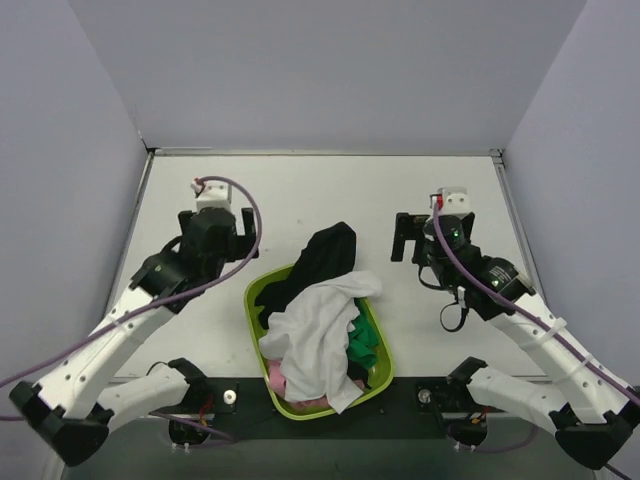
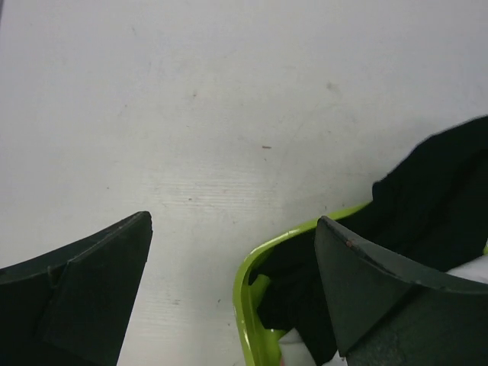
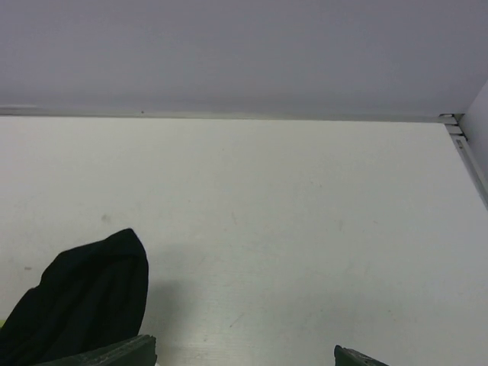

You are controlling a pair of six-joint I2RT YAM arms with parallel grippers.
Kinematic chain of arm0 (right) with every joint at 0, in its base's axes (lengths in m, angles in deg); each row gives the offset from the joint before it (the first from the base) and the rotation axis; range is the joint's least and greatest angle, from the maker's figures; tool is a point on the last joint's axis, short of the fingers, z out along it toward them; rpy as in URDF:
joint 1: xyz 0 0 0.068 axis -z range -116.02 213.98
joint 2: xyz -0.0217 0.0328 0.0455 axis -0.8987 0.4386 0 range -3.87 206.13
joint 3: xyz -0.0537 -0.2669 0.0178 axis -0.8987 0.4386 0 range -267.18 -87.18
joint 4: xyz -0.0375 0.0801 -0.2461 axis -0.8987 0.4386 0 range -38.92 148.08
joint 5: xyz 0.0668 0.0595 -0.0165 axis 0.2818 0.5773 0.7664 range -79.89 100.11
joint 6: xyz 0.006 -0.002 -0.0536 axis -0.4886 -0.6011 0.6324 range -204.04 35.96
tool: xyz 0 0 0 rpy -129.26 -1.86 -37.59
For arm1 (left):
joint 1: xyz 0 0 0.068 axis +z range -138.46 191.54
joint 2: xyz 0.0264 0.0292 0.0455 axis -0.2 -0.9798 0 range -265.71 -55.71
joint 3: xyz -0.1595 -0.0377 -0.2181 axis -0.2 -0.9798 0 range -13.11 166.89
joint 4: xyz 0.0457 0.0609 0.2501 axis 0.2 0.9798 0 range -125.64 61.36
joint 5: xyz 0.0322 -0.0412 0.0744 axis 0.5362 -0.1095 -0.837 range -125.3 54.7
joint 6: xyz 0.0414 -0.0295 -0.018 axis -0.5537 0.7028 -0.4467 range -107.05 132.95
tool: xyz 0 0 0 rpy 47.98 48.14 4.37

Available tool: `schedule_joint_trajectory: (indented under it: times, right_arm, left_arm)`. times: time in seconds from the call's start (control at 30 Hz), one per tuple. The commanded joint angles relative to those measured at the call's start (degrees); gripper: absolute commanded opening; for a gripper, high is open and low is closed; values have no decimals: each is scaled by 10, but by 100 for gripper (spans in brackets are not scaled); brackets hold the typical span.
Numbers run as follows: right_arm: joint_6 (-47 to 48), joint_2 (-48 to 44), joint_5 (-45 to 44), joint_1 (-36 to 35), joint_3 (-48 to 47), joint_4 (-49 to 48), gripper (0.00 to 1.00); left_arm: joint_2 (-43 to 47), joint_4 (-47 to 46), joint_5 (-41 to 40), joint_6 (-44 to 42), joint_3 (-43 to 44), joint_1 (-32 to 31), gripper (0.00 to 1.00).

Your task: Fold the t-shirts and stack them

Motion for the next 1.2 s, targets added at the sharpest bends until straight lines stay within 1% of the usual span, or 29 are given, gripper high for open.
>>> schedule_joint_trajectory:
  times: [0.0,0.03,0.07,0.1,0.17,0.2,0.23,0.27,0.3,0.33,0.4,0.47,0.57,0.6,0.63,0.67,0.73,0.83,1.0,1.13,1.17]
  right_arm:
    - [13,40,-24,-45,-19,27,100]
    - [11,47,-25,-50,-19,27,100]
    - [11,49,-26,-55,-18,26,100]
    - [10,52,-27,-59,-16,26,100]
    - [5,64,-21,-65,-12,26,100]
    - [3,71,-12,-69,-9,27,100]
    - [3,83,2,-77,-8,32,100]
    - [3,89,28,-84,-4,34,100]
    - [2,96,39,-90,-1,37,100]
    - [-7,105,53,-96,10,41,100]
    - [-30,113,79,-113,25,40,100]
    - [-57,114,83,-134,54,36,100]
    - [-96,116,-7,-183,78,49,100]
    - [-118,120,-72,-214,79,60,100]
    - [-140,128,-96,-229,78,88,100]
    - [-184,133,-112,-242,80,97,100]
    - [-217,144,-109,-261,84,119,100]
    - [-241,151,-109,-279,116,116,100]
    - [-263,166,-124,-282,156,113,90]
    - [-258,169,-110,-282,179,71,86]
    - [-255,171,-101,-282,180,62,83]
  left_arm:
    - [144,-157,156,-74,-118,-3,98]
    - [185,-197,169,-82,-137,-3,98]
    - [198,-202,179,-88,-146,-2,97]
    - [205,-200,182,-94,-144,-2,97]
    - [185,-156,163,-96,-128,-3,97]
    - [168,-136,157,-97,-104,-4,97]
    - [127,-89,149,-97,-91,-4,97]
    - [102,-61,139,-86,-74,-5,98]
    - [75,-34,117,-79,-58,-6,97]
    - [28,12,108,-71,-34,-7,97]
    - [-5,37,70,-45,-27,-22,97]
    - [-18,29,65,-37,-38,-31,97]
    - [-10,4,111,-39,-57,-30,97]
    - [-7,-3,141,-41,-58,-29,97]
    - [1,-14,150,-39,-59,-29,97]
    - [7,-23,151,-39,-66,-29,97]
    - [24,-37,153,-37,-70,-28,98]
    - [22,-18,127,-30,-61,-28,98]
    - [17,-4,96,-26,-53,-28,97]
    - [32,-12,91,-19,-64,-28,98]
    - [35,-13,86,-18,-66,-28,97]
